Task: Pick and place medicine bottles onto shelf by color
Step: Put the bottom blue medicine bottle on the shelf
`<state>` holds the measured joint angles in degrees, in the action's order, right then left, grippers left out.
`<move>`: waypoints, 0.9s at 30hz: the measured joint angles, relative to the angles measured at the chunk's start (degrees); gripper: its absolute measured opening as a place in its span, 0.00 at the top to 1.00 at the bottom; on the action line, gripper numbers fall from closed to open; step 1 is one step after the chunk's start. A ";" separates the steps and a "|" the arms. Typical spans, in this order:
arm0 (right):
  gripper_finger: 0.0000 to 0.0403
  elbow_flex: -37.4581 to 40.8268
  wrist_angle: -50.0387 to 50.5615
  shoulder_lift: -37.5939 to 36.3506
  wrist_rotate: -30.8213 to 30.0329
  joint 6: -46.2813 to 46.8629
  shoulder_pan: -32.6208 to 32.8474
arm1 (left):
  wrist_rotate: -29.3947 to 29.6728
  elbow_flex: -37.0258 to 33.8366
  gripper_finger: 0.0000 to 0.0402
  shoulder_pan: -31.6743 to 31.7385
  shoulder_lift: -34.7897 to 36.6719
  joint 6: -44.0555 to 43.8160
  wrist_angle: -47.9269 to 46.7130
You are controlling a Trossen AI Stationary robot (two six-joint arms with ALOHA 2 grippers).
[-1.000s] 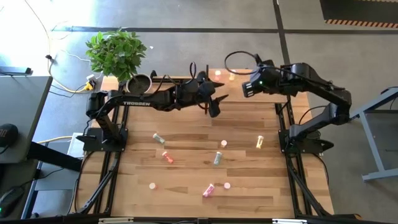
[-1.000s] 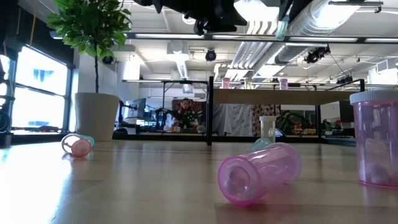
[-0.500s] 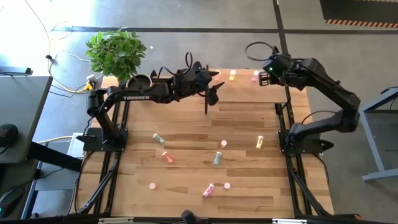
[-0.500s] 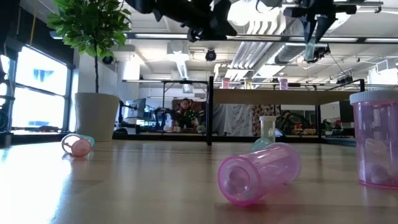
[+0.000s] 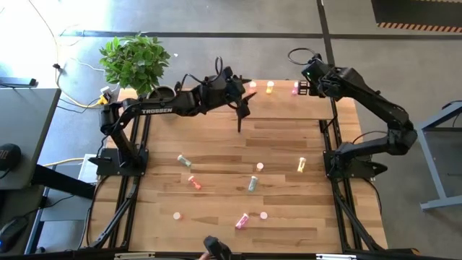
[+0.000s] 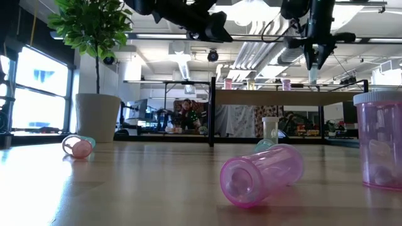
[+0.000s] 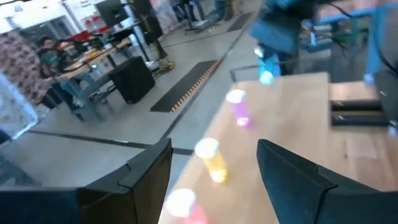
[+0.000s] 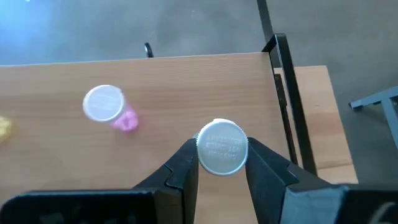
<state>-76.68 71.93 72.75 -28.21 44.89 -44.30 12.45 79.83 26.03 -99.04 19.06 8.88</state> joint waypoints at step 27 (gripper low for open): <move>0.76 3.80 -4.78 4.86 -2.80 -0.19 -5.36 | -0.40 0.04 0.43 3.95 3.58 -3.88 -4.83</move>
<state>-72.88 67.15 77.60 -31.00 44.70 -49.66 12.05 79.88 29.98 -95.46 15.18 4.05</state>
